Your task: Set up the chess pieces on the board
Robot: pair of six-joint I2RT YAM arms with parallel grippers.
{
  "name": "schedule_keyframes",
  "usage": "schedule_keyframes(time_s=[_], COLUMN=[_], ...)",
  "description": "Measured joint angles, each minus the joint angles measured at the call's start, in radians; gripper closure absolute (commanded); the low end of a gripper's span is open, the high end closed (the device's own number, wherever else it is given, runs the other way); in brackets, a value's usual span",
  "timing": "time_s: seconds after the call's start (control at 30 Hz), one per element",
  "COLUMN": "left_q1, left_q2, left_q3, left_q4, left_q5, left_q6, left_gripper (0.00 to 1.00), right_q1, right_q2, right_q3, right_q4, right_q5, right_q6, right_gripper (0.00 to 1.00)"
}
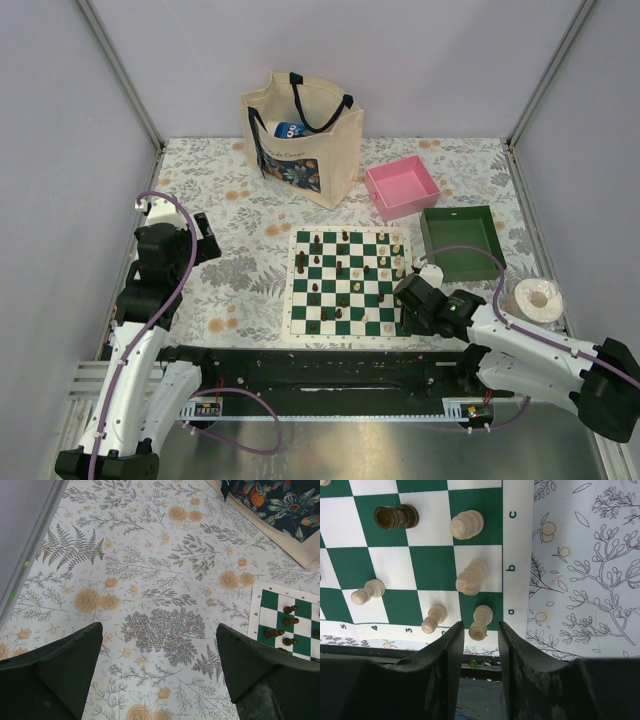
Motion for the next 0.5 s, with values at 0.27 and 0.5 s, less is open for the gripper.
schedule_keyframes(time_s=[0.27,0.5], left_q1=[0.000,0.000], left_q2=[0.000,0.000], left_q3=[0.000,0.000], left_q4=[0.000,0.000], left_q5=[0.000,0.000], left_q6=[-0.001,-0.001], left_gripper=[0.01,0.01], right_q1=[0.000,0.000], right_q2=[-0.074,-0.080], right_q3=[0.091,0.148], right_q4=[-0.057,-0.021], right_q5=[0.027,0.054], right_q6=[-0.037,-0.100], right_gripper=[0.54,0.52])
